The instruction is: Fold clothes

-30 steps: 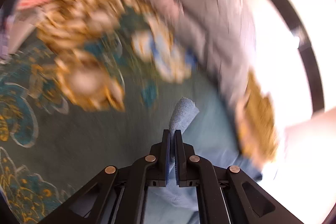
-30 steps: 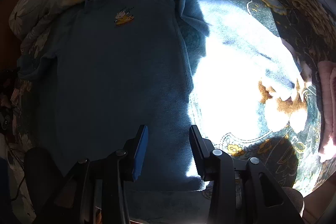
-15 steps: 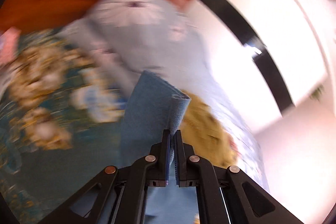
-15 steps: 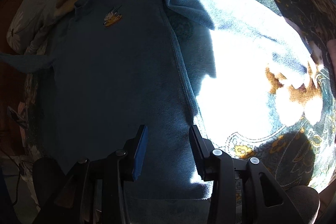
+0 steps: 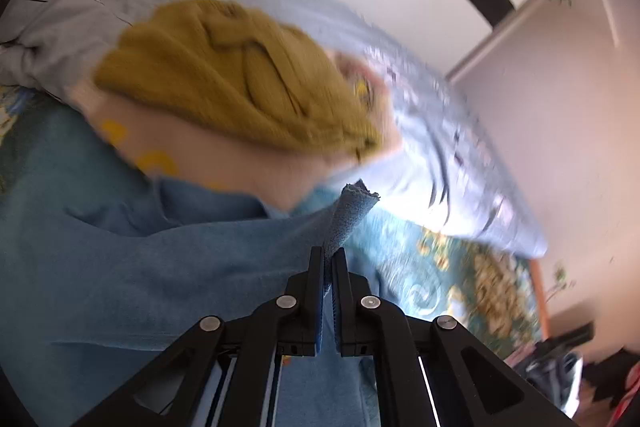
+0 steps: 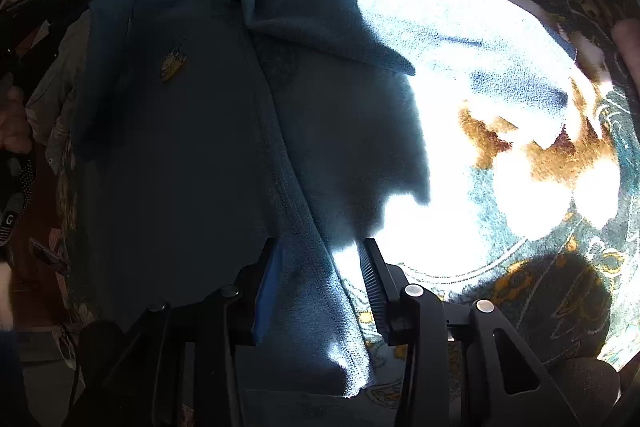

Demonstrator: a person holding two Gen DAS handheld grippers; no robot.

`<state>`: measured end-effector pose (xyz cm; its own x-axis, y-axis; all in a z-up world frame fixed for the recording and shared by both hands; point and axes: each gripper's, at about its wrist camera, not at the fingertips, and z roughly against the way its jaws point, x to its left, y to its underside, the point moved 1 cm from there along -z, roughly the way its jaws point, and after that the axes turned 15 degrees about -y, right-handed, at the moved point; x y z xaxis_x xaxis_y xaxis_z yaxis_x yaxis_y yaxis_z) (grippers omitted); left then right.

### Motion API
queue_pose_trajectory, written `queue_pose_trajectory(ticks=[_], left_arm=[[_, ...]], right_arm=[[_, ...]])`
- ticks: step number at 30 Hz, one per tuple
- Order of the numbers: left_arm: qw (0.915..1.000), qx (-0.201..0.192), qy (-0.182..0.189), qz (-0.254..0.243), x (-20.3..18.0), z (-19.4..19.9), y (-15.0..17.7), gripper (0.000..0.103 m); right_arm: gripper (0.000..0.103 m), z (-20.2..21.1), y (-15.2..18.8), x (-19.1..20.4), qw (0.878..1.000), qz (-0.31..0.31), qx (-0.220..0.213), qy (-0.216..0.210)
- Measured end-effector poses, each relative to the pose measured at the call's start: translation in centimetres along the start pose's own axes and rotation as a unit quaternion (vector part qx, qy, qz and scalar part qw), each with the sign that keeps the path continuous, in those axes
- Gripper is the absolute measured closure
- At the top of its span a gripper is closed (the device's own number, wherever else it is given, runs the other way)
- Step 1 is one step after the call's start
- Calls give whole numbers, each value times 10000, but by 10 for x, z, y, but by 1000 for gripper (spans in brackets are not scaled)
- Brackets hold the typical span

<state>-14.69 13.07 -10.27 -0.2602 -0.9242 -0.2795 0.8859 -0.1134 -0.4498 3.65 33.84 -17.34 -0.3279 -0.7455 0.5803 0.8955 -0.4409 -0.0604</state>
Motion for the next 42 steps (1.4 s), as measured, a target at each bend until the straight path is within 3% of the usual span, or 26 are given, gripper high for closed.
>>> queue_pose_trajectory(ticks=[4,9,12,15,16,18,22,25,27,34,36,37,39,40,42], left_arm=[[9979,521,-315,-234,-19,-42,22,99],[9933,960,-540,-342,-15,-72,37,98],[9872,1459,-456,-453,-12,-87,46,84],[9854,1560,-312,-604,-14,-85,52,70],[9846,1613,-249,-620,-15,-83,53,60],[9831,1745,-45,-548,-15,-76,55,57],[9871,1570,294,-110,7,-37,56,54],[9871,1459,483,442,52,1,67,49],[9870,1403,396,684,88,26,78,48],[9787,1228,-5,1644,205,98,113,45],[9758,1184,-53,1838,224,110,124,45],[9737,1162,-47,1959,233,113,128,45],[9696,1106,33,2182,244,114,133,45],[9681,1070,71,2264,247,116,133,45],[9664,998,132,2365,249,120,131,45]], right_arm=[[61,3,-3,-3,10000,14,-54,37],[61,5,-5,-6,9999,-34,-112,30],[61,7,-6,-7,9999,-54,-147,59],[61,11,-8,-8,9996,-86,-234,100],[61,15,-9,-9,9995,-94,-291,116],[61,24,-11,-12,9986,-156,-485,144],[61,47,-14,-34,9918,-665,-1087,109],[59,60,-14,-61,9781,-1361,-1574,-20],[59,66,-13,-82,9633,-1940,-1850,-116],[56,58,-27,-84,9420,-2516,-2211,-196],[56,63,-30,-87,9430,-2454,-2240,-193],[58,68,-32,-91,9435,-2425,-2246,-235],[82,82,-38,-94,9472,-2331,-2185,-262],[90,89,-36,-90,9489,-2278,-2175,-175],[95,104,-34,-91,9481,-2251,-2244,-123]])
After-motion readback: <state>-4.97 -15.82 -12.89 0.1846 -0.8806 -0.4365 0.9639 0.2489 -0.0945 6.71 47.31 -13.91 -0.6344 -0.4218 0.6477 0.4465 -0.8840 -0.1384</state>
